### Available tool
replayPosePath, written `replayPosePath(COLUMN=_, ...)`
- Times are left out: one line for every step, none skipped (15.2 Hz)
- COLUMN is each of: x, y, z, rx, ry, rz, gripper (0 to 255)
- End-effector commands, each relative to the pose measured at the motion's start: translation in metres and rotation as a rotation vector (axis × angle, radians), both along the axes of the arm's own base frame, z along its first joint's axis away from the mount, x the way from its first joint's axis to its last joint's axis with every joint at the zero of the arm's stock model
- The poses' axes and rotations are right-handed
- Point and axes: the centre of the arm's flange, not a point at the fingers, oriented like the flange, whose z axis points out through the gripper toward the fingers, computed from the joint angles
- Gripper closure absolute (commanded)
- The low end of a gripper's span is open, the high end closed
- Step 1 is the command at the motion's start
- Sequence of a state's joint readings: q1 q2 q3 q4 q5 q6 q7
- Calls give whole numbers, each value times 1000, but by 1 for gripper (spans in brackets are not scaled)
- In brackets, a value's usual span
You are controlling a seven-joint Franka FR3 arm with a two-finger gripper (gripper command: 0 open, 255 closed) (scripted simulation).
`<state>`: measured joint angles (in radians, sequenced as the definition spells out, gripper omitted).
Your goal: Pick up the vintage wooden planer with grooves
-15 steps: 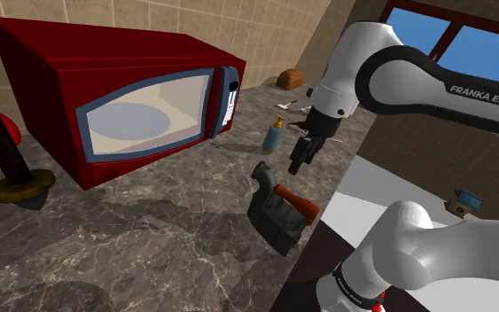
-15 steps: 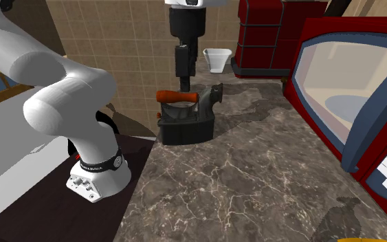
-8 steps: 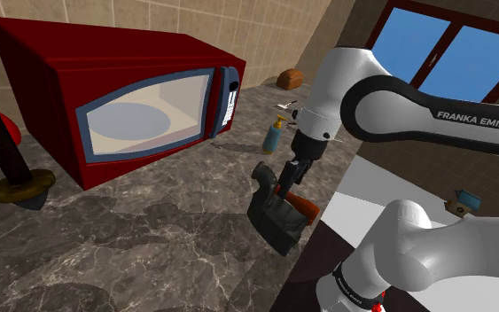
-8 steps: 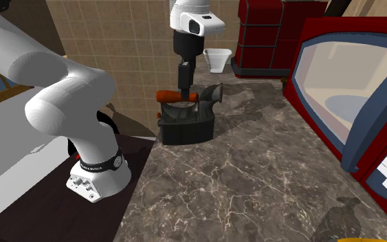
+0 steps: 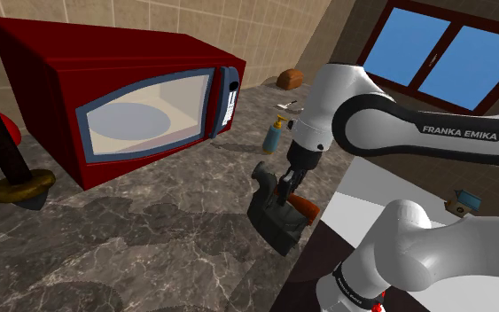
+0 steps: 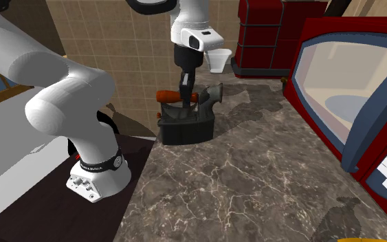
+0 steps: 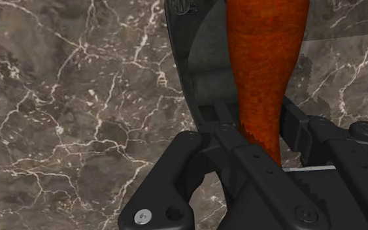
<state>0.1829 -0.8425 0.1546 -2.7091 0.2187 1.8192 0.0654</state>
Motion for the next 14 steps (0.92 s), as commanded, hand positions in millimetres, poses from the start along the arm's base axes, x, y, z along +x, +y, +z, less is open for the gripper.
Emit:
replayPosePath(x=0, y=0, z=0, rx=0, ry=0, rz=0, gripper=255)
replayPosePath(x=0, y=0, z=0, rx=0, ry=0, rz=0, gripper=255)
replayPosePath(x=0, y=0, z=0, rx=0, ry=0, rz=0, gripper=255)
replayPosePath(x=0, y=0, z=0, rx=0, ry=0, rz=0, gripper=255)
replayPosePath(x=0, y=0, z=0, rx=0, ry=0, rz=0, gripper=255)
replayPosePath(x=0, y=0, z=0, rx=0, ry=0, rz=0, gripper=255)
replayPosePath(x=0, y=0, z=0, rx=0, ry=0, rz=0, gripper=255)
replayPosePath(x=0, y=0, z=-1, rx=0, ry=0, rz=0, gripper=255)
replayPosePath(x=0, y=0, z=4, rx=0, ry=0, rz=0, gripper=255)
replayPosePath(x=0, y=0, z=10, rx=0, ry=0, rz=0, gripper=255)
replayPosePath(x=0, y=0, z=15, rx=0, ry=0, rz=0, gripper=255)
replayPosePath(x=0, y=0, z=20, rx=0, ry=0, rz=0, gripper=255)
replayPosePath(x=0, y=0, z=26, rx=0, ry=0, rz=0, gripper=255)
replayPosePath(x=0, y=0, z=31, rx=0, ry=0, rz=0, gripper=255)
